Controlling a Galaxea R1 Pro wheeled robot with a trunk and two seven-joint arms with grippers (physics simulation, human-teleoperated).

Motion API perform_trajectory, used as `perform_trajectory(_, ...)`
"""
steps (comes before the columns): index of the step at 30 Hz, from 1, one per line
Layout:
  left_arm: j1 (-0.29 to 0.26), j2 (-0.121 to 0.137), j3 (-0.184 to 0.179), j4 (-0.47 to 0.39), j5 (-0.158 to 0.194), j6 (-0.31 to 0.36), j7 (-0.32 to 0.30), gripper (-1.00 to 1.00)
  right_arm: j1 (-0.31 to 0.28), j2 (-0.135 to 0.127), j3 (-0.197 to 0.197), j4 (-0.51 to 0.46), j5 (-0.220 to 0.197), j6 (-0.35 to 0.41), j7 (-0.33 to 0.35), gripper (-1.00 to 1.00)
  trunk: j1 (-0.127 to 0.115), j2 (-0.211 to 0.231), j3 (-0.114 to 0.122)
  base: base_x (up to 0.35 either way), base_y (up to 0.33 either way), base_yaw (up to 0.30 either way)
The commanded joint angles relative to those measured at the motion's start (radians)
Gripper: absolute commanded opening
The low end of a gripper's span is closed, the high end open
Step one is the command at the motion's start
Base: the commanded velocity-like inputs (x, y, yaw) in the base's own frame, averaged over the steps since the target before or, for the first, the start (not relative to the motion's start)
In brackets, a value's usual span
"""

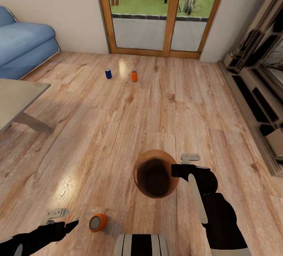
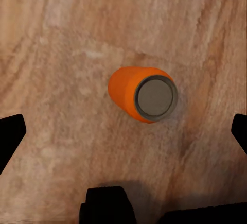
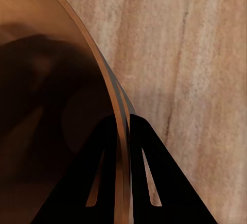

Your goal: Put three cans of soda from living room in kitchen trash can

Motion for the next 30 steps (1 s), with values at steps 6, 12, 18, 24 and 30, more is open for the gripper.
perform_trajectory(6,-0.019,-0.077,-0.085,0.005,-0.013,0.031,0.054,1.00,0.000,0.000,0.000,0.000,-0.017,0.000,0.006,-1.00,0.000,0.000,0.000,0.000,0.000,0.000)
perform_trajectory(12,-0.042,-0.173,-0.199,0.022,-0.029,0.034,0.198,1.00,0.000,-0.001,0.000,-0.001,-0.017,0.000,0.006,-1.00,0.000,0.000,0.000,0.000,0.000,0.000)
perform_trajectory(18,-0.046,-0.208,-0.228,0.029,-0.034,0.034,0.234,1.00,0.000,-0.002,0.000,-0.001,-0.017,0.000,0.007,-1.00,0.000,0.000,0.000,0.000,0.000,0.000)
perform_trajectory(24,-0.048,-0.210,-0.229,0.032,-0.051,0.034,0.302,1.00,0.000,-0.004,0.000,-0.001,-0.017,0.000,0.008,-1.00,0.000,0.000,0.000,0.000,0.000,0.000)
perform_trajectory(30,-0.080,-0.210,-0.229,0.064,-0.055,0.033,0.332,1.00,0.000,-0.004,0.000,-0.001,-0.017,0.000,0.009,-1.00,0.000,0.000,0.000,0.000,0.000,0.000)
